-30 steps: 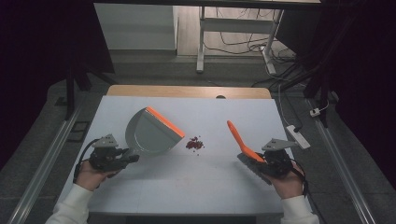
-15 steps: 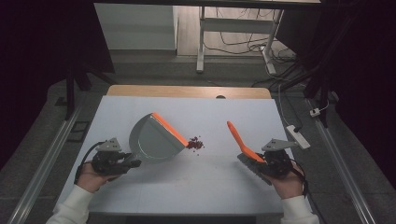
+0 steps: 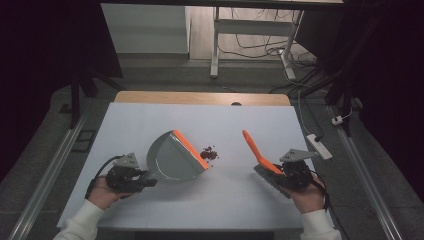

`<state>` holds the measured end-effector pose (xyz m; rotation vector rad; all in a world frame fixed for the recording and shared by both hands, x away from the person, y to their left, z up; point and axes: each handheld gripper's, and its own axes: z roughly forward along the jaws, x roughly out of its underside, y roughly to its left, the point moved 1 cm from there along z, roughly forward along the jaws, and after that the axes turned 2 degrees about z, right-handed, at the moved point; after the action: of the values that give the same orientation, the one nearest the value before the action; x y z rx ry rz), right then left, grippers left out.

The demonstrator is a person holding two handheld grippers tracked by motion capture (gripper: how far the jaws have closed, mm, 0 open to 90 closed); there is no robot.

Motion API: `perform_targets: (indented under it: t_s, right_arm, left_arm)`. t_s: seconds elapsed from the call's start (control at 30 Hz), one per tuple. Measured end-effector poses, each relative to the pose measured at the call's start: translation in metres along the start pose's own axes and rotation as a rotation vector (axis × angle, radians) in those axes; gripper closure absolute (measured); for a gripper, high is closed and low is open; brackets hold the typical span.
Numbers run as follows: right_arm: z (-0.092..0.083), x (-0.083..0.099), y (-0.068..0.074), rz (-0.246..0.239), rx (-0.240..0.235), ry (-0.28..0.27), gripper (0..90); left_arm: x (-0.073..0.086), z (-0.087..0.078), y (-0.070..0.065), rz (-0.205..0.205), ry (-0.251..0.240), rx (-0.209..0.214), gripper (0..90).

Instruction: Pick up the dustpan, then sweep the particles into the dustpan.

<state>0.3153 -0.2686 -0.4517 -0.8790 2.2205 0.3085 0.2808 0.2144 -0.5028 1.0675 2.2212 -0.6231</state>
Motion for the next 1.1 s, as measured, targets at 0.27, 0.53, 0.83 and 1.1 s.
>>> perform_targets:
  t_s: [0.27, 0.53, 0.83, 1.1]
  right_arm:
    - [0.000, 0.000, 0.001, -0.005, -0.001, -0.002, 70.0]
    - [0.000, -0.001, 0.001, -0.004, 0.001, -0.005, 70.0]
    - [0.001, -0.001, 0.001, -0.007, 0.004, -0.009, 70.0]
    - [0.004, -0.013, 0.005, -0.014, 0.007, -0.058, 70.0]
  left_arm:
    - [0.000, 0.010, -0.005, 0.014, 0.039, 0.039, 61.8]
    - [0.002, 0.015, -0.004, 0.008, 0.080, 0.056, 61.8]
    - [0.005, 0.016, -0.001, -0.012, 0.102, 0.058, 61.8]
    - [0.004, 0.018, 0.000, -0.014, 0.108, 0.066, 61.8]
